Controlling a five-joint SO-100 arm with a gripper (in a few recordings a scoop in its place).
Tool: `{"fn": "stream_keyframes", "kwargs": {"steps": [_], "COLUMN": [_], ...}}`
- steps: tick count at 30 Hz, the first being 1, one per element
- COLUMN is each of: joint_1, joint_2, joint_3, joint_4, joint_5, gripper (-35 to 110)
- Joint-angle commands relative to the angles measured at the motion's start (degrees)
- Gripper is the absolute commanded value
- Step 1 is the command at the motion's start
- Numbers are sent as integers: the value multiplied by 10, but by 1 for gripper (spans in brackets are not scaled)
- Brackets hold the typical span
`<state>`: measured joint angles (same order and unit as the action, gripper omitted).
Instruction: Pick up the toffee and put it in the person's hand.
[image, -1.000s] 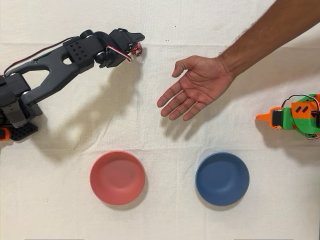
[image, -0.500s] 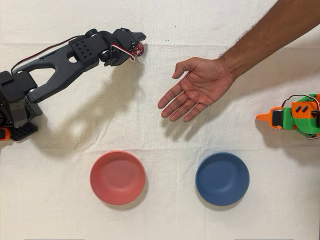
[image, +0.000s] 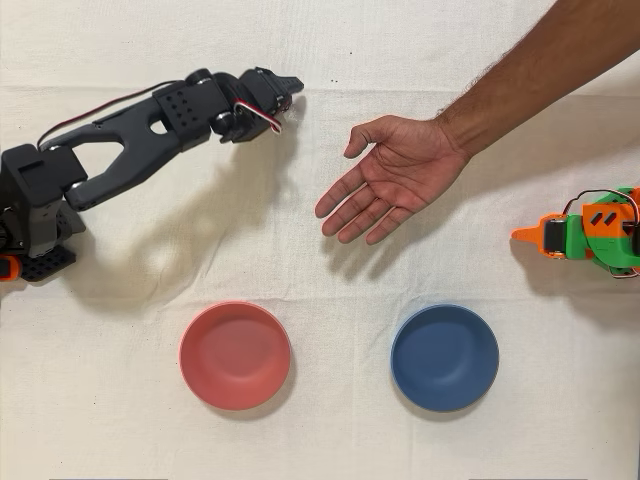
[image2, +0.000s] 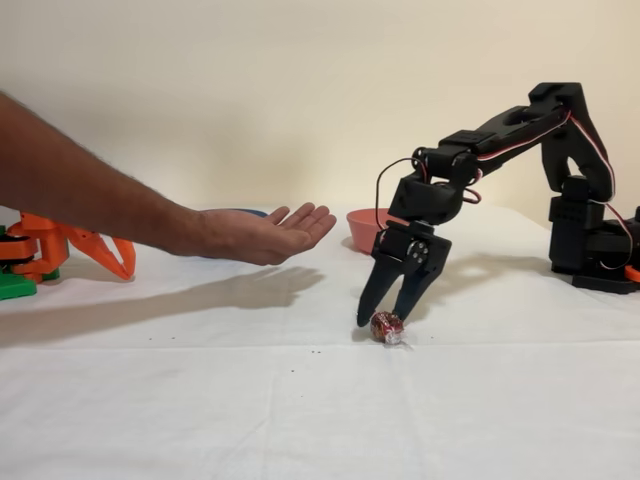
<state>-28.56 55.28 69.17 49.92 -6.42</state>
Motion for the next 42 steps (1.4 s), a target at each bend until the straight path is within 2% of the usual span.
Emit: {"fn": "stream_keyframes", "kwargs": {"steps": [1, 33, 42], "joint_1": [-1, -33, -33], "joint_2": [21, 26, 27], "joint_3": [-34, -31, -30], "joint_4": [-4, -6, -11], "joint_5": [-9, 4, -42], "gripper": [25, 23, 9]}}
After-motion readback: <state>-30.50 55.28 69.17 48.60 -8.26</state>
